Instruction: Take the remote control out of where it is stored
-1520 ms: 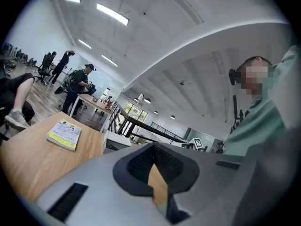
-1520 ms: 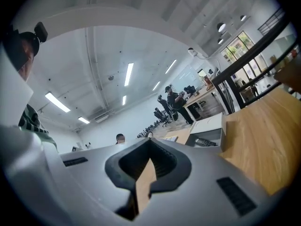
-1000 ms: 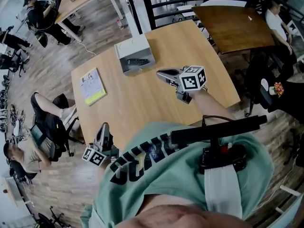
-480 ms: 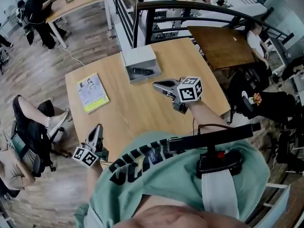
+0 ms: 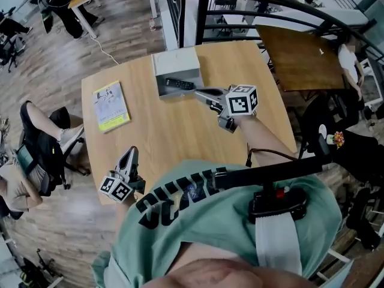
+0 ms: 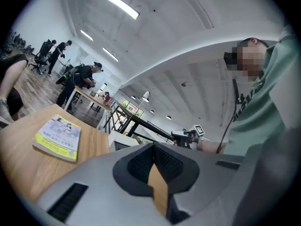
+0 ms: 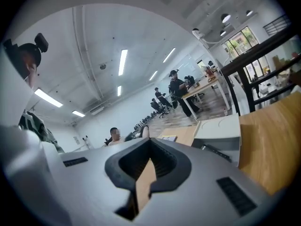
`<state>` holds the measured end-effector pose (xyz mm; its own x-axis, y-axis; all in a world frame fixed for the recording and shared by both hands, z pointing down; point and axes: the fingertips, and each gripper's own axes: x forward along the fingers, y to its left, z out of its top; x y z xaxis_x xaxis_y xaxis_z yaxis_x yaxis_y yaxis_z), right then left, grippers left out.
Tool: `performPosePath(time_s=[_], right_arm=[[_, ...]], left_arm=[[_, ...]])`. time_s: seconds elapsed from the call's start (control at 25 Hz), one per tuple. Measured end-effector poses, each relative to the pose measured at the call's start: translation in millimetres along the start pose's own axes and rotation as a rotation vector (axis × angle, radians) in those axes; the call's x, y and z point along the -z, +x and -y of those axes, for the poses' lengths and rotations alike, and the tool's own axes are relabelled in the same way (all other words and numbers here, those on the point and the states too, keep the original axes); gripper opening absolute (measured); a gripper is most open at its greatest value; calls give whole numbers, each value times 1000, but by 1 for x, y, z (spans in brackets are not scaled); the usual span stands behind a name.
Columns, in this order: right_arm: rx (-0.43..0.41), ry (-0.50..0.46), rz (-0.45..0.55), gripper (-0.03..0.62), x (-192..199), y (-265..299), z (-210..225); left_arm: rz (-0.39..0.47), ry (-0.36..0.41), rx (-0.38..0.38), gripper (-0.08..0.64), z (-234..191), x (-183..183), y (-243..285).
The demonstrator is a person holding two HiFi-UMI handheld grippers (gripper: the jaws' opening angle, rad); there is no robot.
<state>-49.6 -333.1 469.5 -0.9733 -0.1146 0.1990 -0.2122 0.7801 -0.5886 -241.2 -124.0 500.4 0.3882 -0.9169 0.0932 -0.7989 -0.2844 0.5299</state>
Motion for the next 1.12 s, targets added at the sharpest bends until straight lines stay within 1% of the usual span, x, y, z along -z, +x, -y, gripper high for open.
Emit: performPosePath(time_s=[0.08, 0.16, 0.28, 0.4, 0.52, 0.64, 0.84, 0.96, 1.12], right_arm=[[-20, -4, 18, -1, -12, -4, 17], [-20, 1, 22, 0, -13, -8, 34], [-5, 31, 13, 0, 4, -11, 50], [24, 53, 20, 0, 18, -24, 59], [62, 68, 38, 0, 21, -41, 70], [94, 70, 50, 0, 18, -52, 77], [99, 67, 60, 0, 19, -58, 89], [108, 84, 75, 0, 21, -67, 105], [120, 110, 110, 0, 20, -70, 126]], left_arm=[[-63, 40, 19, 3, 19, 6, 28], [-120, 83, 23, 3, 24, 7, 52], [-159, 147, 32, 3, 13, -11, 77], [-216, 254, 64, 3, 2, -28, 112], [-263, 357, 98, 3, -6, -41, 151], [-314, 448, 108, 3, -15, -47, 184], [-458, 627, 139, 5, -29, -39, 232], [-549, 693, 172, 6, -32, -31, 267], [-699, 800, 215, 93, -42, -11, 304]])
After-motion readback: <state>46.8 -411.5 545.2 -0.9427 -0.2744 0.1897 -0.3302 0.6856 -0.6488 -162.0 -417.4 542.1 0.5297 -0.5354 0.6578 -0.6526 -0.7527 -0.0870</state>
